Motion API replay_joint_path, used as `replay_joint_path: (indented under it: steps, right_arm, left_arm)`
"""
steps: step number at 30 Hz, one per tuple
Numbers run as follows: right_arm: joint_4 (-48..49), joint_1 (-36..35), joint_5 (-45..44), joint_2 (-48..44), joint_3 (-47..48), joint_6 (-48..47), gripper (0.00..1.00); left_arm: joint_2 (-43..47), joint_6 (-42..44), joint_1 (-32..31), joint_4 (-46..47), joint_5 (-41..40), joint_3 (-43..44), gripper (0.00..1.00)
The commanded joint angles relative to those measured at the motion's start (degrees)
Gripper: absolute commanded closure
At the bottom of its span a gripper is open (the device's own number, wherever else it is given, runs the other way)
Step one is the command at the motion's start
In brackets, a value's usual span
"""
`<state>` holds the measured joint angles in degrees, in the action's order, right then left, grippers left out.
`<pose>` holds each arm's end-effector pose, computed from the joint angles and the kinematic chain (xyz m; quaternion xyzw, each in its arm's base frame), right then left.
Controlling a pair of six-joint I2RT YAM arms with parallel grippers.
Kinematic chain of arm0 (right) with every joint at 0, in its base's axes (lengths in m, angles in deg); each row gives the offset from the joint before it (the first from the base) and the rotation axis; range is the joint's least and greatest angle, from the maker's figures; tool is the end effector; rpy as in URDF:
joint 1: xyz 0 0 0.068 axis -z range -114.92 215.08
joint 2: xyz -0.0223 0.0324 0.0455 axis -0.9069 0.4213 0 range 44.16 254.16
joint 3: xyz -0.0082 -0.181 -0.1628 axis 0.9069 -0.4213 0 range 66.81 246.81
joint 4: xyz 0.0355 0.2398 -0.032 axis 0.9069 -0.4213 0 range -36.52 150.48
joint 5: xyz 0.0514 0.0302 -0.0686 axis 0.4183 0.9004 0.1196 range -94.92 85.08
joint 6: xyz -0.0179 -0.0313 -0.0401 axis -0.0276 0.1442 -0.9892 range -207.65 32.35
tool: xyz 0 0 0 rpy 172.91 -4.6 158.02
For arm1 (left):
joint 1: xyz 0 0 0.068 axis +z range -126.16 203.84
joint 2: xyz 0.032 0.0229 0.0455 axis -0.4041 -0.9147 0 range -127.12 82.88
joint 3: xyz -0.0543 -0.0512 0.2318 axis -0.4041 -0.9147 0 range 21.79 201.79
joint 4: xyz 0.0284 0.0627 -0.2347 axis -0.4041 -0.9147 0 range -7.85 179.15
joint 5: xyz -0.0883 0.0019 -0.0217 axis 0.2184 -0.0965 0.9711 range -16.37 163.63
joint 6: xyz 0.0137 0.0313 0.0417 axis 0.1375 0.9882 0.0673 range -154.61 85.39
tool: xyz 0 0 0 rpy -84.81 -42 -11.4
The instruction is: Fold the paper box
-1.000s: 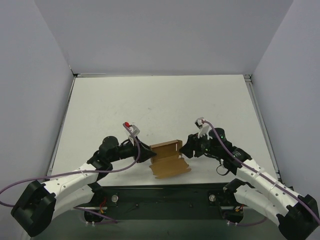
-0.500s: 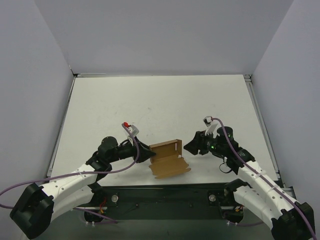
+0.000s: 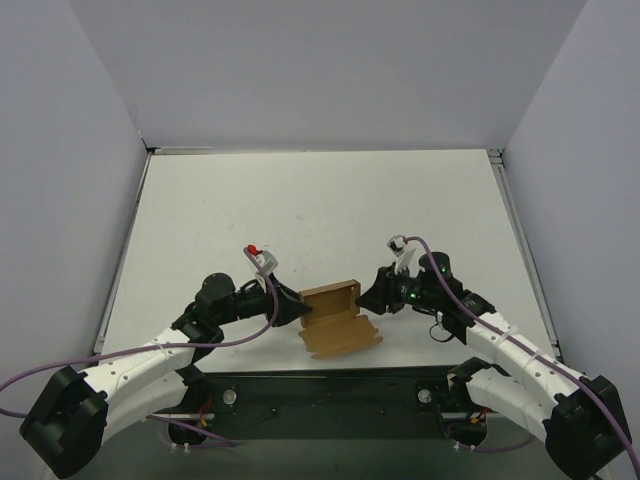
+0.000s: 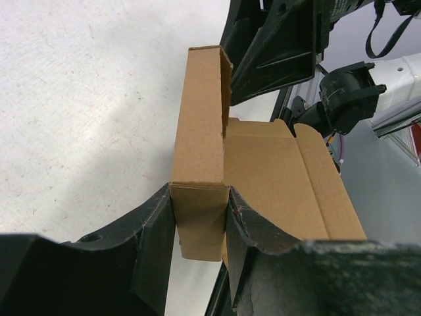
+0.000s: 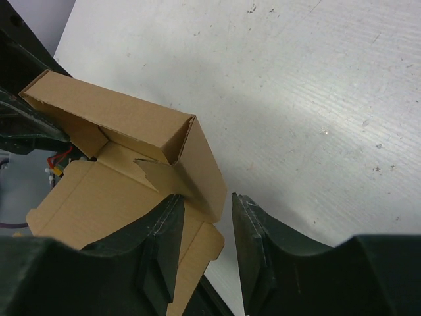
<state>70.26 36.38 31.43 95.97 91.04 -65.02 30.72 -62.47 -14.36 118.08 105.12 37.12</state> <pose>0.1671 0.1156 0.2139 -0.2243 0.7569 0.4696 0.3954 0.1438 -0.1369 0.1958 0.2428 0.7068 -0.5160 0.4185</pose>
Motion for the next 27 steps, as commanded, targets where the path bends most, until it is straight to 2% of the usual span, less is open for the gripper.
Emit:
replay_joint_path:
  steps: [1, 17, 27]
  right_arm:
    - [5.2, -0.3, -0.4, 1.1, 0.6, -1.5, 0.64]
    - [11.5, -0.5, 0.1, 4.2, 0.8, -1.3, 0.64]
    - [11.2, -1.2, -1.5, 5.1, 1.5, -2.9, 0.64]
  left_arm:
    - [0.9, -0.2, 0.1, 5.8, 3.6, 0.0, 0.71]
    - [0.2, -1.4, -0.1, 9.8, 7.4, -0.4, 0.71]
    - [0.1, -1.6, -0.5, 10.5, 8.2, -0.3, 0.72]
